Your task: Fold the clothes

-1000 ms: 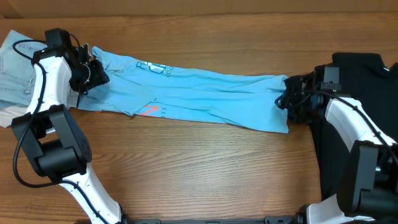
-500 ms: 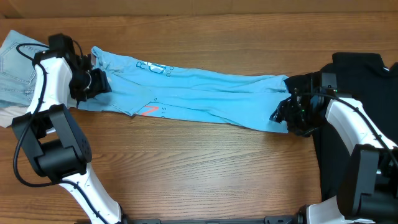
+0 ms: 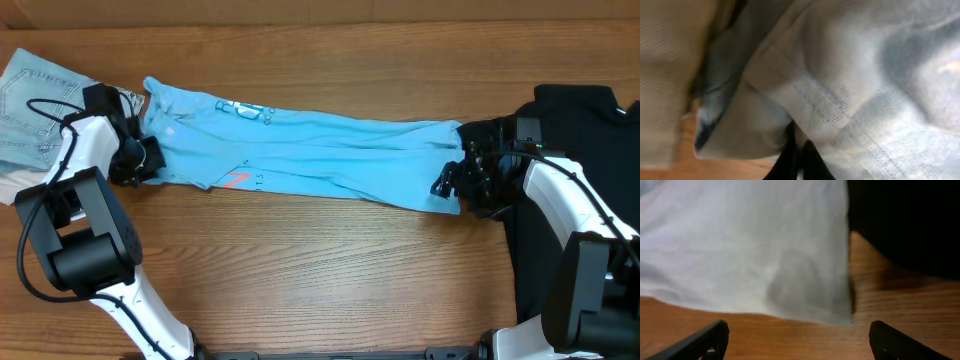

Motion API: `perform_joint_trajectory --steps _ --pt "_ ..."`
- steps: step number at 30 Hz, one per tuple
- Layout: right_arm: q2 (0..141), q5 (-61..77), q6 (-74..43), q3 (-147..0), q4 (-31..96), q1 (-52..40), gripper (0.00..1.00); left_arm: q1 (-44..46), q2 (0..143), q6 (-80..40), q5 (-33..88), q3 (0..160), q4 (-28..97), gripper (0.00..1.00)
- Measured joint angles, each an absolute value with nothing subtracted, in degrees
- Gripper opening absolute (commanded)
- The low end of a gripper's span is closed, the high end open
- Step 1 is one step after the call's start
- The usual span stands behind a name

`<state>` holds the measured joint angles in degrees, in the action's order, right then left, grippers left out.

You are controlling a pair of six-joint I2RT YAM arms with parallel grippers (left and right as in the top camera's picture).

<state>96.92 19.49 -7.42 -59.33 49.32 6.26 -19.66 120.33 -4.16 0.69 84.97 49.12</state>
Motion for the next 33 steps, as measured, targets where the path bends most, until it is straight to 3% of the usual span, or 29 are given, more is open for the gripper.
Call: perform_joint_trajectory --steps 5,6,8,9,17,22,25,31,33 --pt "96.97 19.51 -7.49 -59.33 44.73 6.11 0.76 -23.79 120.33 -5.58 2.35 84.97 49.87 0.04" --pt "97.1 19.7 -7.53 -59.33 44.12 5.98 0.76 -24.69 120.33 -5.58 3.01 84.97 49.93 0.09" --pt "98.02 20.14 -7.51 -59.33 42.22 5.65 0.75 -26.09 120.33 -5.21 4.6 84.97 50.0 0.37" --pt "98.78 20.23 -7.53 -59.33 41.01 5.58 0.76 -26.41 120.33 -4.89 5.39 84.99 50.09 0.45" --pt "104.99 25.89 -8.29 -59.33 31.77 5.52 0.8 -26.92 120.86 -2.42 11.27 88.6 57.78 0.48" --pt "106.5 29.26 -8.54 -59.42 27.44 5.48 0.78 -27.05 121.69 -0.95 16.1 99.85 66.26 0.48" --pt "108.01 30.46 -8.82 -60.07 25.61 5.17 0.65 -27.05 121.78 -0.45 19.05 106.39 70.94 0.48" --pt "111.5 34.26 -9.1 -60.97 22.57 4.1 0.29 -26.7 121.75 0.47 22.81 117.69 79.83 0.44" --pt "111.85 34.54 -9.08 -61.08 23.49 3.97 0.23 -26.35 121.75 1.13 23.22 120.01 81.93 0.42"
